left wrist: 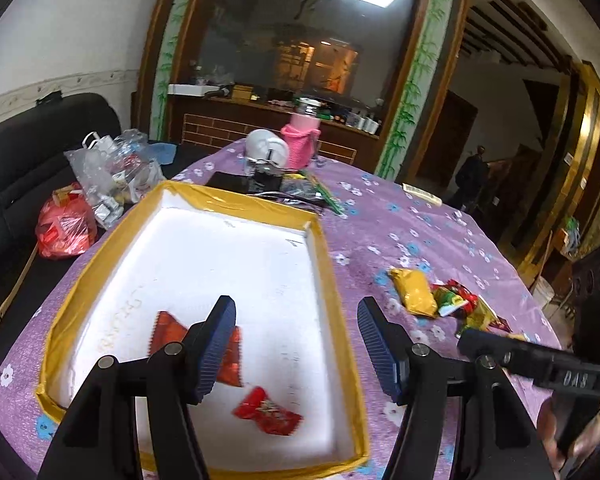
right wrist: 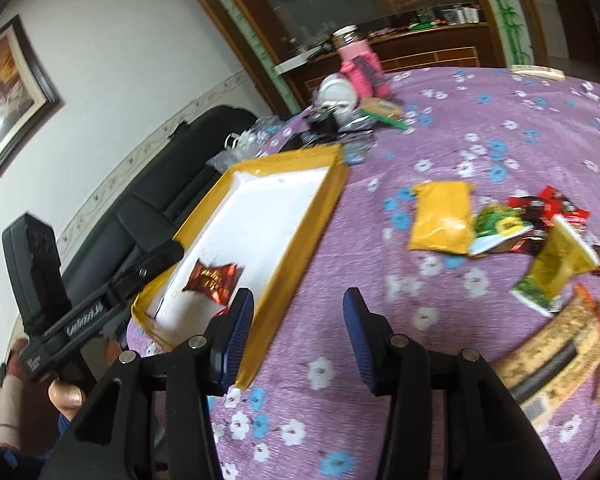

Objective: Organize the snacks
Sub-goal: 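Move both grippers away from the box back to the snack pile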

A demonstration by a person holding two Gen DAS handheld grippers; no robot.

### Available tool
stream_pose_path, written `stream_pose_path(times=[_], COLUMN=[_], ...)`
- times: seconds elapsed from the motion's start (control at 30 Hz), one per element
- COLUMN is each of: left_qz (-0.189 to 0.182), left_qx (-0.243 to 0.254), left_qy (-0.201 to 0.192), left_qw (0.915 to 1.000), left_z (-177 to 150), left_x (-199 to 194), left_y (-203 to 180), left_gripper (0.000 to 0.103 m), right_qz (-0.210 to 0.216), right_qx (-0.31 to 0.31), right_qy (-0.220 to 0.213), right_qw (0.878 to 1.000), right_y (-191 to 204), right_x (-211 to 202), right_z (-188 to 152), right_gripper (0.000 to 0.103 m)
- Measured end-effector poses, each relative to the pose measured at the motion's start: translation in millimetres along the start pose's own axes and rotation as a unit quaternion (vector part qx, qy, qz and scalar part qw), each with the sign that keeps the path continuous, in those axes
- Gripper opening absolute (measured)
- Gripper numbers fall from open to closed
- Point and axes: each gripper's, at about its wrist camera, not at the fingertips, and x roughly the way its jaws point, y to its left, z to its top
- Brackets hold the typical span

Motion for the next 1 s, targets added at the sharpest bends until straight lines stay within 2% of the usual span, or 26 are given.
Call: stream_pose_path(times=[0.37, 0.5, 0.63, 0.7, 0.77, 0.83, 0.9, 1.0], left_qz=[-0.043, -0.063, -0.095, -0.115, -0.131, -0.149, -0.153, -0.146], left_qx=[0.057, 0.083, 0.106, 0.122, 0.139, 0.161, 0.189, 0.240], left_qy=[0.027, 0.037, 0.065, 0.085, 0.107, 0.131, 0.149, 0.175], left_qw=[0.9971, 0.9938, 0.9876, 0.9823, 0.9759, 0.9668, 0.9584, 0.9438], left_z=[-6, -10, -15, -20, -27, -36, -46, -63], left_x=[11, 15, 26, 32, 40, 49, 58, 72], left_y=[-61, -86, -115, -131, -150, -171, -192, -220], left_gripper=[0.067, 0.067, 0.066, 0.067, 0.076, 0.080, 0.080, 0.088], right_qz=[-0.046, -0.073, -0.108, -0.122, -0.140, -0.155, -0.157, -0.170], right_qx=[0.068, 0.099, 0.146, 0.174, 0.206, 0.234, 0.260, 0.289], right_qy=[-0.058, -0.077, -0.084, -0.084, -0.082, -0.081, -0.077, -0.070], right_qw=[0.995, 0.989, 0.980, 0.974, 0.965, 0.957, 0.949, 0.939], right_y=[-76, -111, -153, -172, -192, -211, -227, -245], right_x=[-62, -85, -104, -109, -114, -118, -119, -118], right_z=[6, 7, 1, -3, -8, -14, -19, -27], right_gripper=[0.047, 0.047, 0.047, 0.047, 0.047, 0.047, 0.047, 0.047])
